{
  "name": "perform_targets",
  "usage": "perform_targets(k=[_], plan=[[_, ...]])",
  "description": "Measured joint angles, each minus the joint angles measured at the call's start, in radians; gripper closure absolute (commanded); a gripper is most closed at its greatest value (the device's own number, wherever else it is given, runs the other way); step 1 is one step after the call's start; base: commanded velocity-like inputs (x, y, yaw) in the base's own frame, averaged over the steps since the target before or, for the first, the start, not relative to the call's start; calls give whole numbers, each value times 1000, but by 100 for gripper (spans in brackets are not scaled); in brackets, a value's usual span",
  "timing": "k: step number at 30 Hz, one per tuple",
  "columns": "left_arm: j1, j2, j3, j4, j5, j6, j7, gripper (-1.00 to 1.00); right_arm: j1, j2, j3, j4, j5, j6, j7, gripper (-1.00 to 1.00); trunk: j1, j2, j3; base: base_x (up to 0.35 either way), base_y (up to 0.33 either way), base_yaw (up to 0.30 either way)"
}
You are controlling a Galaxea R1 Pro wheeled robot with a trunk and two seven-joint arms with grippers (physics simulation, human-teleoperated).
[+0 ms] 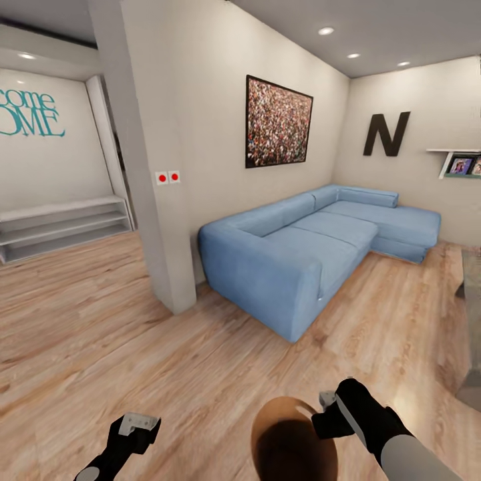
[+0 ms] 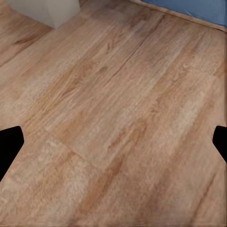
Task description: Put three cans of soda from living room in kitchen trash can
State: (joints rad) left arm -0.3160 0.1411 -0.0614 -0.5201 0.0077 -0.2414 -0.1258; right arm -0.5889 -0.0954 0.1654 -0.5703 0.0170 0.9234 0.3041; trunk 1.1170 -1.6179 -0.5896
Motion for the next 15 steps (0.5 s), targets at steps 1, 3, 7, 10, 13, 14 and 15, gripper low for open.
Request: perform_targets(k=[1,3,7,10,13,14,15], plan=[[0,0,0,0,0,0,0,-100,0,0,0,0,-1,0,0,100,0,0,0,-314,0,-13],[0,0,0,0,0,0,0,-100,0,0,0,0,-1,0,1,100,0,0,0,-314,0,-9],[1,0,0,0,0,0,0,-100,0,0,0,0,1,0,1,100,0,0,-1,-313,0,-3],[0,0,0,0,0,-1,0,-100,0,0,0,0,-1,0,1,100,0,0,-1,-255,0,-1],[0,0,0,0,0,-1,0,-100,0,0,0,0,-1,0,1,100,0,0,-3,-74,0,0],[0,0,0,0,0,-1,0,-100,0,-1,0,0,0,0,0,100,0,0,-4,-42,0,0],[0,0,0,0,0,-1,0,-100,0,0,0,0,2,0,0,100,0,0,-5,-34,0,0]])
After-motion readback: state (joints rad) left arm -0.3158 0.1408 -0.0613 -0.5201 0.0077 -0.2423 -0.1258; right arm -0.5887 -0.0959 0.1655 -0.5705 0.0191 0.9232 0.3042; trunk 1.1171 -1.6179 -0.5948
